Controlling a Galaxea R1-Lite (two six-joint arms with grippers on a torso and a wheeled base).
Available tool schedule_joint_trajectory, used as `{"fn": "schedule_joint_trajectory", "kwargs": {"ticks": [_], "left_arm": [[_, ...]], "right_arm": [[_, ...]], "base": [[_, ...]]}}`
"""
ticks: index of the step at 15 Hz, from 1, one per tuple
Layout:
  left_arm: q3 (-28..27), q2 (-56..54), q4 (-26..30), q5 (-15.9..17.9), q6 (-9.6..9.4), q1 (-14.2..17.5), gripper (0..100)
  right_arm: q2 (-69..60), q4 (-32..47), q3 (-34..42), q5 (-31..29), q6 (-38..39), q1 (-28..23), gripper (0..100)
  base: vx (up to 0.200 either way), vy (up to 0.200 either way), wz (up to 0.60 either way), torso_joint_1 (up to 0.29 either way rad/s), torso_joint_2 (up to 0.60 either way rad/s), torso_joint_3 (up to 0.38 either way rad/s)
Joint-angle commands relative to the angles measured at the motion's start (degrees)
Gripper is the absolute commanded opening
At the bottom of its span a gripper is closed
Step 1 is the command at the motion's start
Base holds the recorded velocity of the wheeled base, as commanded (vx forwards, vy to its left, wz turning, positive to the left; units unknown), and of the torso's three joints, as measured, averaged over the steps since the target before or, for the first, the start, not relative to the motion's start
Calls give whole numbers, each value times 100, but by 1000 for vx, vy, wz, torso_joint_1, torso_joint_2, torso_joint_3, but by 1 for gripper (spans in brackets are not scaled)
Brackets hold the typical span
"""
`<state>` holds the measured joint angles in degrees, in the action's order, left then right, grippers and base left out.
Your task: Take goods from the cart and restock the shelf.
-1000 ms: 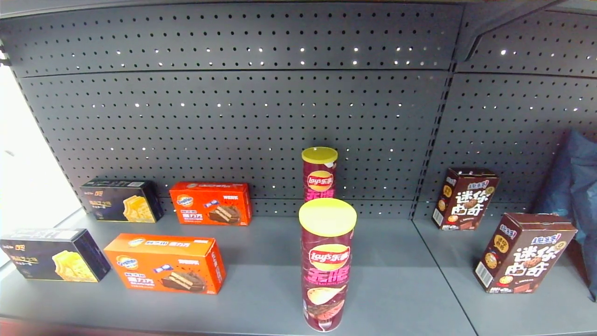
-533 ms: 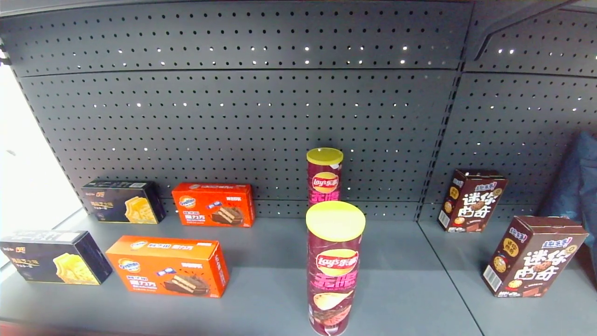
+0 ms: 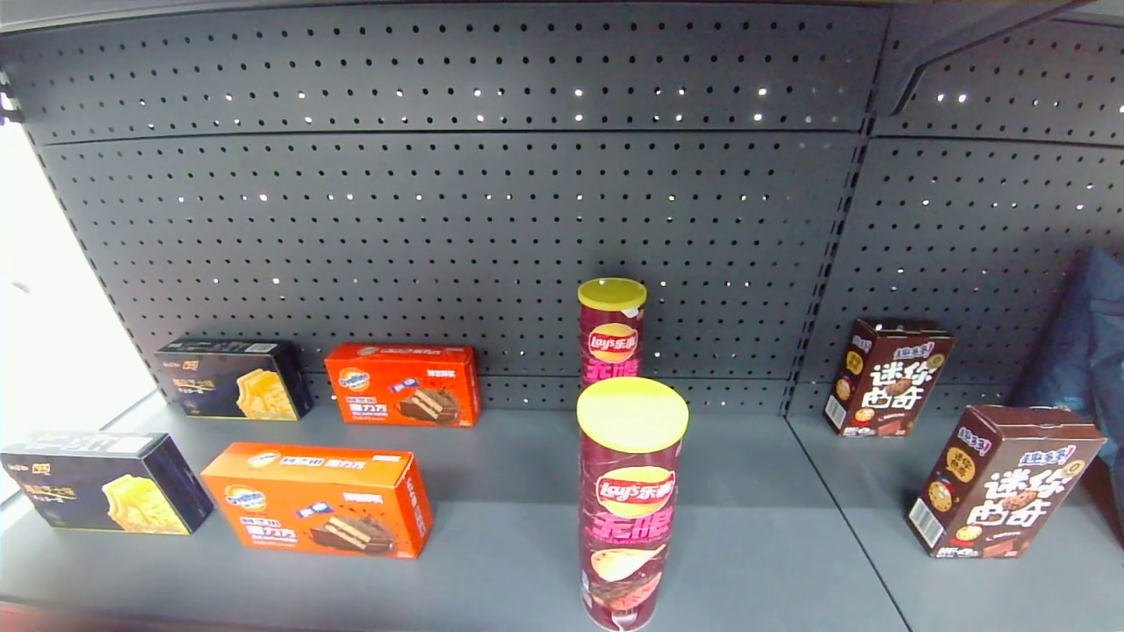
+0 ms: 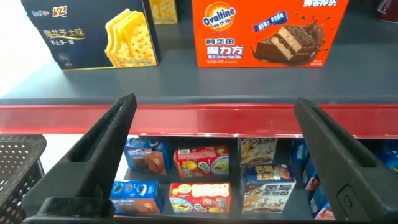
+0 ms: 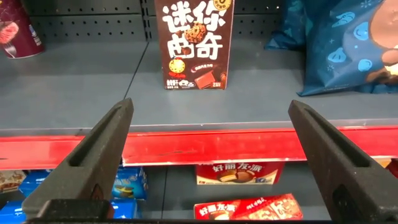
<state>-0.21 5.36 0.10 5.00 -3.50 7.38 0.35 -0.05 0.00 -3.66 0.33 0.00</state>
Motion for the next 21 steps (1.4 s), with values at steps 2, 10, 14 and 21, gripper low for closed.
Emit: {"fn": "schedule_joint_trajectory", "kwargs": {"ticks": [2,10,14,21], "left_arm": [[3,0,8,1,-19,1,100],[3,-536,25,1,7,-755,100],[12,-536,17,1,-2,-755,100],[3,-536,8,1,7,-755,100]], "right_arm": [[9,5,0,5,2,0,100],[9,-4,0,-3,2,0,100],[0,-4,0,5,2,0,100],[0,-4,0,5,2,0,100]], "base": [[0,0,0,0,0,0],[0,0,0,0,0,0],[0,0,0,0,0,0],[0,0,0,0,0,0]]}}
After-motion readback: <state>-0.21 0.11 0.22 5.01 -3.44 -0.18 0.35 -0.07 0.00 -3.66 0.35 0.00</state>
